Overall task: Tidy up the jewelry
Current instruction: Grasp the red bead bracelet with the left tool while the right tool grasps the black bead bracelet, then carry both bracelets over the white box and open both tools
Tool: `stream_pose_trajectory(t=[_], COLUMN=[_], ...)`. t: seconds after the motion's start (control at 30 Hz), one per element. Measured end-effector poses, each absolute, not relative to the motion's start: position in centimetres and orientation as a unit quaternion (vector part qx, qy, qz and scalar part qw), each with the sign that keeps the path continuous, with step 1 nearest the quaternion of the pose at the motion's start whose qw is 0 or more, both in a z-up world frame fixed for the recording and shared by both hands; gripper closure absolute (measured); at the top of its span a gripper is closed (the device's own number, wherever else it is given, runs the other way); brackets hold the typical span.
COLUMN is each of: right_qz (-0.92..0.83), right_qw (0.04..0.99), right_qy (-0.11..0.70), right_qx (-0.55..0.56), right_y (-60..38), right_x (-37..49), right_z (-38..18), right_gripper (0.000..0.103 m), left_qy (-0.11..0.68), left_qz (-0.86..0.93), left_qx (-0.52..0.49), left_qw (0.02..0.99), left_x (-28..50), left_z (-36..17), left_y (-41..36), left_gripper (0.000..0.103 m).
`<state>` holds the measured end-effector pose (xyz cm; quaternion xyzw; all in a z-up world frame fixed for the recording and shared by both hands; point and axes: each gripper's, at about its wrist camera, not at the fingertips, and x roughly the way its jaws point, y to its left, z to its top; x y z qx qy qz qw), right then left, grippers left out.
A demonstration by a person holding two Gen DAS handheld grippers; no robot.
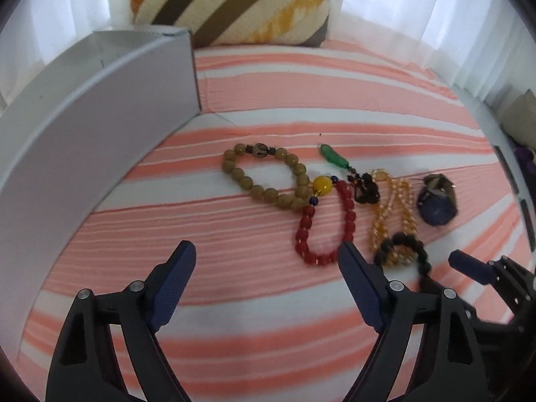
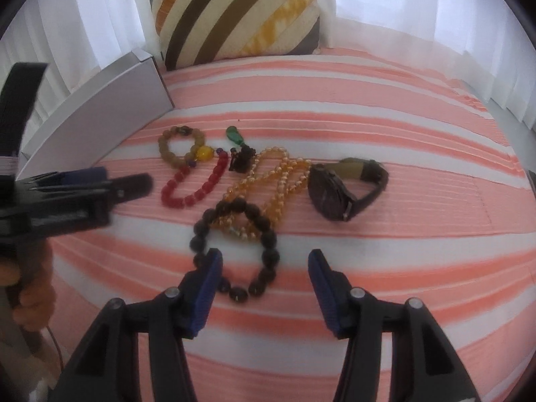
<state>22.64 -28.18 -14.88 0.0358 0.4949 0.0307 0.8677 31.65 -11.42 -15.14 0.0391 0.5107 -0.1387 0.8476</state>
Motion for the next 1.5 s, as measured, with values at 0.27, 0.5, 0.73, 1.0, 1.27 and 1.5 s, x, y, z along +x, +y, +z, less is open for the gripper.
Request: stream_pose_trajectory(t=[0.27, 0.5, 0.73, 1.0, 1.27, 1.5], right_qz=[0.019, 0.017, 0.042, 0.080, 0.136, 0.208], right_qw=[0.867, 0.870, 0.883, 0.890, 0.897, 0.896], right_qy=[0.497, 0.492, 0.466, 0.448, 0.420, 0.393], right_qx=[-0.031, -0.006, 0.030, 0.033, 0.012, -0.005], right_y=[-26.4, -27.2, -28.1, -26.3, -20.6, -13.1], right_x=[24.4, 22.3, 18.9, 17.0, 17.5, 19.9], right_z=[-16.8, -14.7, -10.1, -5.4, -0.6, 3.6], right_gripper=[0.059, 0.091, 0.091, 0.091, 0.091, 0.091], left_qy=[0.508, 0.500, 0.477, 0.473, 0.459, 0.431], left_qz=[-0.151, -0.185, -0.222, -0.210, -0.180, -0.138], left_qx=[0.066, 0.042, -0.018, -0.035, -0.043, -0.050], left_qw=[0.845, 0.845, 0.850, 0.855, 0.869, 0.890], left_x=[31.6, 30.0, 26.7, 22.7, 20.3, 19.9], left_z=[-17.2, -15.9, -10.5, -5.3, -0.8, 3.5], left_y=[-13.9, -13.1, -8.7, -4.1, 2.6, 9.2], left_gripper=[0.063, 0.096, 0.096, 0.096, 0.096, 0.096])
